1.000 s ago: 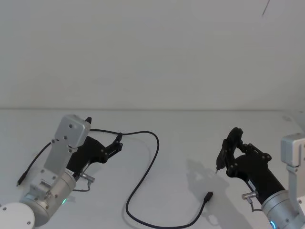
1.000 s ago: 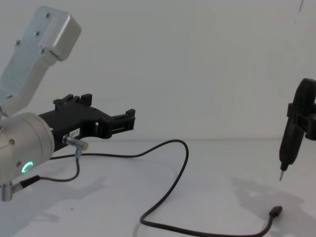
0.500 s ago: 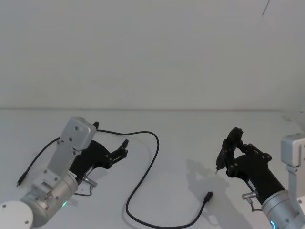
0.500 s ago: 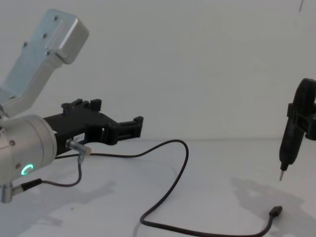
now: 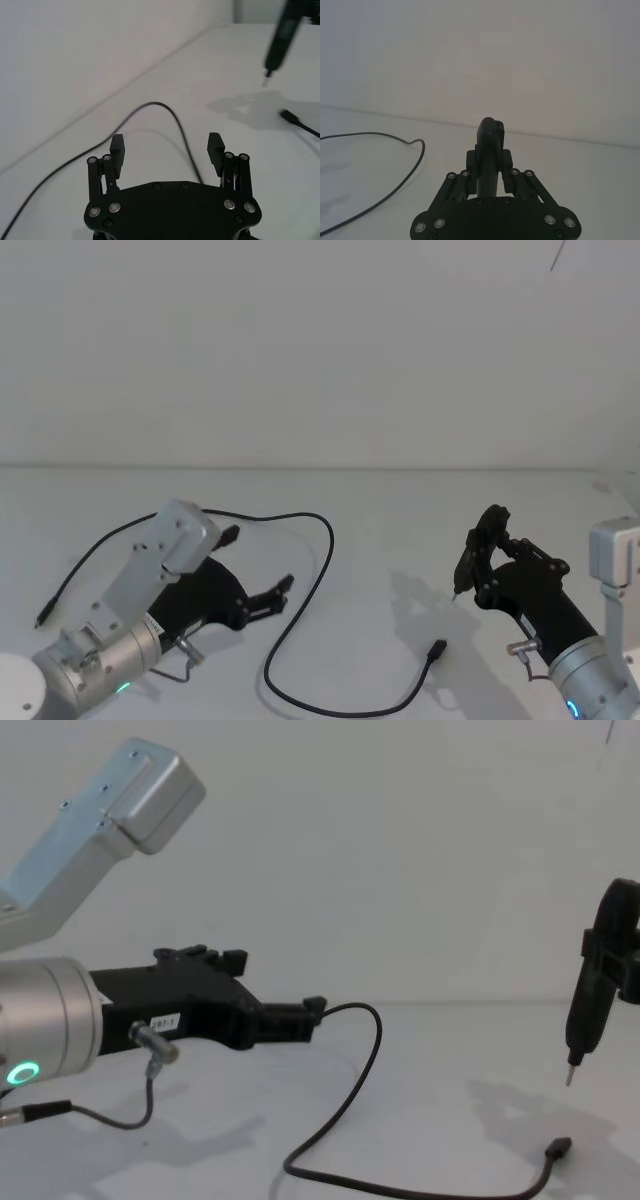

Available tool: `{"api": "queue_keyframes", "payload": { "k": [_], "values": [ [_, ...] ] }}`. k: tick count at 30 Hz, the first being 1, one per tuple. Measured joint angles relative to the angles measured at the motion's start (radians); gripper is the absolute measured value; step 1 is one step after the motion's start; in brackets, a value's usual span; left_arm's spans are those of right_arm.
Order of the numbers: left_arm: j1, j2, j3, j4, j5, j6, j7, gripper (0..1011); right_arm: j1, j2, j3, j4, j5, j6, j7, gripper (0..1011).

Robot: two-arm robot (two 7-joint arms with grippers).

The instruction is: Pick up the data cable with the one hand.

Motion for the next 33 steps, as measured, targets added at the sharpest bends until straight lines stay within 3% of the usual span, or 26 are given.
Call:
{"api": "queue_keyframes", "payload": {
  "k": [14, 19, 27, 33],
  "values": [
    [-0.003, 0.103, 0.029, -0.110, -0.045, 0.106, -0.187, 1001, 0.000, 0.000, 0.000, 0.000, 0.000, 0.000, 0.000, 279],
    [-0.025, 0.143, 0.057, -0.156, -0.060, 0.162, -0.270, 1001, 0.000, 0.000, 0.000, 0.000, 0.000, 0.000, 0.000, 279],
    [-0.067, 0.171, 0.108, -0.200, -0.066, 0.243, -0.352, 1001, 0.000, 0.000, 0.000, 0.000, 0.000, 0.000, 0.000, 279],
    [-0.089, 0.179, 0.143, -0.213, -0.056, 0.294, -0.376, 1001, 0.000, 0.000, 0.000, 0.000, 0.000, 0.000, 0.000, 279]
  ]
}}
